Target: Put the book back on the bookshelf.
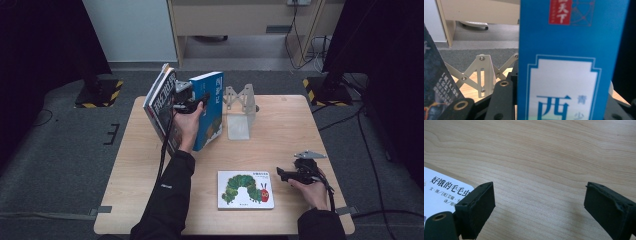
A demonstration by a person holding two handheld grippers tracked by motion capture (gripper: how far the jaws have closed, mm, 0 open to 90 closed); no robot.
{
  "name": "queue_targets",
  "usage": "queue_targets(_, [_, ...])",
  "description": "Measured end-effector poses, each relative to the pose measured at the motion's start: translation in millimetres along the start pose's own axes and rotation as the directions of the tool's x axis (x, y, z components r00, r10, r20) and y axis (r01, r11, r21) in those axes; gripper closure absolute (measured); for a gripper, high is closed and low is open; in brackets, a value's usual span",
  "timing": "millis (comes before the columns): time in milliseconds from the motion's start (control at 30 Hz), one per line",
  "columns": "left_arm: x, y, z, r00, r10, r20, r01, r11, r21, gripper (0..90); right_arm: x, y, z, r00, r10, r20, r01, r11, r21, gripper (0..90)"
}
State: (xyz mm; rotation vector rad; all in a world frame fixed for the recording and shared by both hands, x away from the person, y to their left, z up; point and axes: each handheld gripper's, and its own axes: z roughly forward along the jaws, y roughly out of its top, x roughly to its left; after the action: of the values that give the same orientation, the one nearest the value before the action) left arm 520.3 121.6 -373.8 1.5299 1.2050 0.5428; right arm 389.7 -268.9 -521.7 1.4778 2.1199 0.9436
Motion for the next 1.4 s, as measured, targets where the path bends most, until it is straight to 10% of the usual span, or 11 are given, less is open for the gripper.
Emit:
queue_targets(600, [-0.4, -8.8, 9.5, 0.9998, 0.021, -0.005, -0.021, 0.9992, -0.034, 59.9, -0.3, -1.1, 1.2, 1.0, 0.001, -0.005, -0.001, 1.0, 0.012, 10.1])
queue_targets(1400, [1.4, -35.7, -37.1, 0.9985, 0.051, -0.021, -0.051, 0.9985, -0.02, 58.7, 1.4, -1.4, 1.9, 0.9999, -0.014, -0.004, 0.014, 1.0, 0.022, 10.1])
